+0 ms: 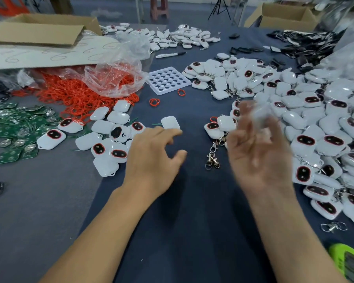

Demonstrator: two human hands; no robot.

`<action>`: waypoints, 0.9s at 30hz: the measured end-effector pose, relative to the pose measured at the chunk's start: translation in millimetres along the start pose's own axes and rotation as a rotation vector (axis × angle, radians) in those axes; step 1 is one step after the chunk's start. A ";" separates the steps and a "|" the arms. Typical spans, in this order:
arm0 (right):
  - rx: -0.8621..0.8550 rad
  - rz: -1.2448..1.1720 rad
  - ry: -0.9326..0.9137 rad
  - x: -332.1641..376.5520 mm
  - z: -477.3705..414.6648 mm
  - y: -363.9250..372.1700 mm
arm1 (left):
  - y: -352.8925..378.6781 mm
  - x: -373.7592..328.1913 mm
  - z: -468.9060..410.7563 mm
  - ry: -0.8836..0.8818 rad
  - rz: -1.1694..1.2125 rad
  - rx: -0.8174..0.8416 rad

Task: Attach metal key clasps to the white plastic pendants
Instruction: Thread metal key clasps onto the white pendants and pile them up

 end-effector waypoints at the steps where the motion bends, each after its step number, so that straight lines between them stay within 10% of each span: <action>1: 0.066 -0.191 -0.006 13.4 1.1 -1.9 | -6.4 5.4 -1.2 -0.029 -0.101 -0.043; 5: 0.071 0.057 -0.050 24.0 3.7 -8.6 | -8.9 27.4 -2.2 -0.169 -0.351 -0.028; 13: -0.059 1.921 -0.236 -18.4 15.5 8.9 | 1.9 20.1 -0.7 -0.117 -0.186 0.015; 19: 0.109 1.900 -0.218 -42.5 19.4 19.8 | 6.8 18.6 0.9 -0.126 0.078 0.011; 27: 0.193 1.218 -0.058 -62.6 19.3 17.8 | -16.3 28.2 0.7 -0.218 0.265 -0.165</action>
Point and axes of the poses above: each hand's wrist, its own z-axis away from the middle knuckle, its own y-axis out of the palm, x = y × z, the point moved 10 cm from there along -z, towards the middle knuckle, and after that the axes turned 1 degree about x, right-handed, at the moved point
